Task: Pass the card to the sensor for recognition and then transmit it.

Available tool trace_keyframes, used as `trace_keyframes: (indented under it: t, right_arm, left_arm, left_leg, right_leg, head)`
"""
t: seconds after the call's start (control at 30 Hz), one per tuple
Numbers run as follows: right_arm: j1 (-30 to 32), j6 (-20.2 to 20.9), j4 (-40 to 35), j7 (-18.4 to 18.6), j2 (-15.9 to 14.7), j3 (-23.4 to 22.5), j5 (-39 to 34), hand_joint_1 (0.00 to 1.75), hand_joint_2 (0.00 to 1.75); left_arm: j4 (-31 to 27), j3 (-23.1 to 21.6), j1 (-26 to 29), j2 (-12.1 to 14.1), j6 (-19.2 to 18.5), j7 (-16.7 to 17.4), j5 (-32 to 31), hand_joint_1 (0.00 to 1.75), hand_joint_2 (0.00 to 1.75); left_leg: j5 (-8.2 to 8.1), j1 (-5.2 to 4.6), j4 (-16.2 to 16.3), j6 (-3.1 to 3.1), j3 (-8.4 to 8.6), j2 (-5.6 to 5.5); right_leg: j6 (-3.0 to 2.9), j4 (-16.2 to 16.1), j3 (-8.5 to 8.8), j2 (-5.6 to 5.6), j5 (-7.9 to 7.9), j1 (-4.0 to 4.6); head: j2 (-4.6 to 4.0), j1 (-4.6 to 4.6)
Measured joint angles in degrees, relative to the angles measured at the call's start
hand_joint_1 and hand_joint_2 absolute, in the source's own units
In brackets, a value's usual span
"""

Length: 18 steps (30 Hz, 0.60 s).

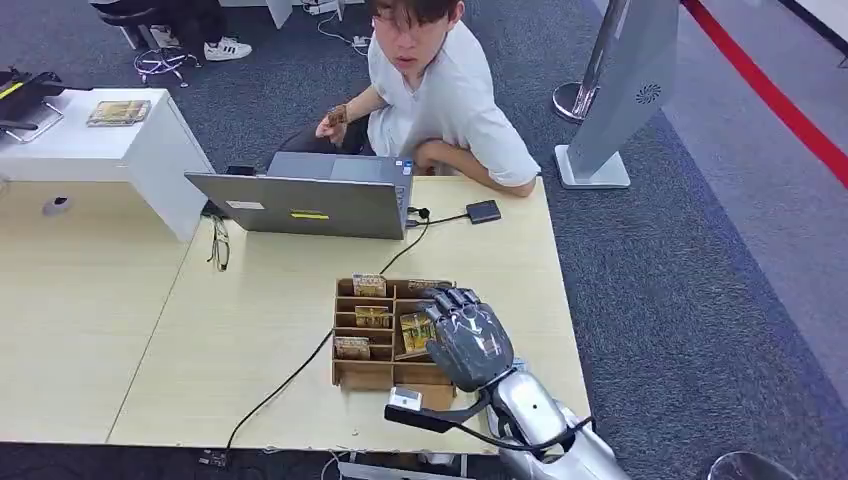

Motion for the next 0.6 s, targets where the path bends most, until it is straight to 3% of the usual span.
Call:
trace_keyframes:
  t: [0.6]
  right_arm:
    - [-0.01, 0.04, -2.38, -0.48, 0.0, 0.02, -0.07, 0.59, 1.75]
  left_arm:
    - [0.0, 1.07, 0.02, -0.11, 0.04, -0.2, -0.17, 0.0, 0.0]
  left_leg:
    - [0.0, 0.0, 0.0, 0.0, -0.01, 0.0]
  right_leg:
    - [0.0, 0.0, 0.0, 0.0, 0.0, 0.0]
  head:
    - [0.0, 0.0]
